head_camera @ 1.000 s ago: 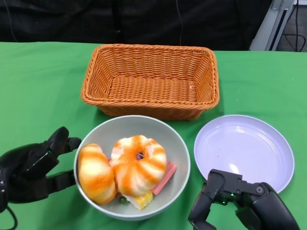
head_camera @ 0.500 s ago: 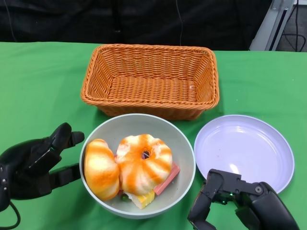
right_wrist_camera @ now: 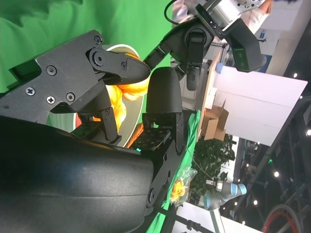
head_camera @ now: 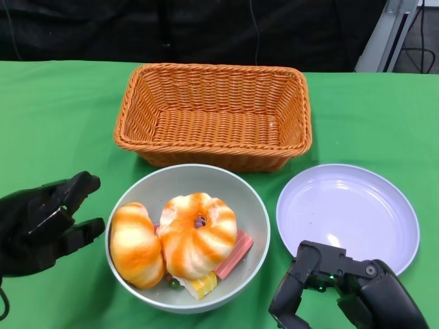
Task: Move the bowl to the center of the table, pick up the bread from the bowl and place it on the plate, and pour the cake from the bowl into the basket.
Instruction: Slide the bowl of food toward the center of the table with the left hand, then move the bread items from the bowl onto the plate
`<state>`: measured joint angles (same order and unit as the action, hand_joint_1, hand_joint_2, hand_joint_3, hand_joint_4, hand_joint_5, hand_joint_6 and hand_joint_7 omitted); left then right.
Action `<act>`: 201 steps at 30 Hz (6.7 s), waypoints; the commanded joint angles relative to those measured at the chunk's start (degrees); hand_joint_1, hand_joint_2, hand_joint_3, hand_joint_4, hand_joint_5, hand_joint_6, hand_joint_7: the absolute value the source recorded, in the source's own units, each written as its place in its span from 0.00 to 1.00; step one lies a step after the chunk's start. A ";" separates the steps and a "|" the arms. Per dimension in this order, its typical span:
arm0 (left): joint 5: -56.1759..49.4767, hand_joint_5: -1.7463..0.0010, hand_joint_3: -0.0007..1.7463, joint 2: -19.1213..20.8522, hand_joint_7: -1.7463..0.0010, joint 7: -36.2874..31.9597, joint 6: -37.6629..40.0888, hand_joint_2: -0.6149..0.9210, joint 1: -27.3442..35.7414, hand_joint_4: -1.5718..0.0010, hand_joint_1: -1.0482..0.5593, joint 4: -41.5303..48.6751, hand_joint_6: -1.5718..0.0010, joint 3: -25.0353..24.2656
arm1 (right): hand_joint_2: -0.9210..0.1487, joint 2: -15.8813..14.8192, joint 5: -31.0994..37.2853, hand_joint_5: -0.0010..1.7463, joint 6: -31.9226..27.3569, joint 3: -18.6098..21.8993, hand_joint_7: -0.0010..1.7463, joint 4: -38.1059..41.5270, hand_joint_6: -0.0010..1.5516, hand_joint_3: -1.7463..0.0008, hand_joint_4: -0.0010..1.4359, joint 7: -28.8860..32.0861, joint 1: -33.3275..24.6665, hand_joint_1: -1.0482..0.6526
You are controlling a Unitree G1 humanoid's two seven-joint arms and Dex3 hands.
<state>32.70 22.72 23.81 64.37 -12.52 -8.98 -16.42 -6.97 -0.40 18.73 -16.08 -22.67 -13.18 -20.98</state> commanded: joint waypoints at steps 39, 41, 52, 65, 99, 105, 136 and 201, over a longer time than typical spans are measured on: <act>-15.30 0.26 0.20 -9.44 0.62 3.35 -94.02 1.00 10.70 0.51 0.59 24.00 0.36 -0.03 | 0.06 -6.10 3.71 0.54 -6.36 7.59 0.30 -9.37 0.45 0.92 0.40 -3.44 6.46 0.46; -14.96 0.26 0.20 -9.55 0.61 3.48 -94.54 1.00 10.59 0.51 0.59 24.53 0.37 0.07 | 0.02 -7.14 6.17 0.47 -8.86 7.39 0.21 -10.95 0.47 0.97 0.41 -3.85 8.60 0.44; -13.84 0.25 0.20 -9.74 0.58 3.26 -94.69 1.00 10.21 0.52 0.58 26.11 0.39 -0.20 | 0.00 -9.12 18.81 0.17 -12.24 3.88 0.01 -10.01 0.50 0.99 0.46 -5.30 19.22 0.31; -12.56 0.23 0.19 -9.37 0.54 4.31 -95.40 1.00 9.94 0.53 0.57 27.69 0.41 -0.56 | 0.01 -7.52 33.53 0.09 -19.64 -5.34 0.00 -4.01 0.43 1.00 0.40 -9.25 33.95 0.23; -12.37 0.25 0.19 -10.64 0.51 3.73 -96.11 1.00 10.44 0.51 0.56 26.93 0.43 -0.68 | 0.02 0.30 53.18 0.00 -30.14 -21.53 0.01 18.38 0.08 1.00 0.04 -20.30 50.55 0.04; -12.99 0.25 0.20 -10.78 0.52 3.33 -96.34 1.00 10.74 0.51 0.57 26.59 0.42 -0.56 | 0.01 0.57 54.92 0.00 -27.65 -24.08 0.01 23.87 0.10 1.00 0.04 -14.40 49.96 0.03; -14.81 0.25 0.19 -11.12 0.55 2.69 -97.52 1.00 11.16 0.51 0.57 26.38 0.40 0.10 | 0.01 3.65 54.15 0.57 -16.30 -25.37 0.01 37.87 0.71 1.00 0.57 17.81 48.80 0.39; -16.07 0.26 0.17 -10.15 0.57 2.34 -99.03 1.00 9.69 0.50 0.57 29.93 0.39 -0.49 | 0.05 -13.03 37.88 0.62 -10.23 6.62 0.00 21.56 0.76 1.00 0.61 13.81 23.19 0.54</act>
<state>16.88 11.32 26.79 -33.76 -2.71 20.43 -16.38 -19.66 37.89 8.39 -9.58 -2.33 -0.17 1.58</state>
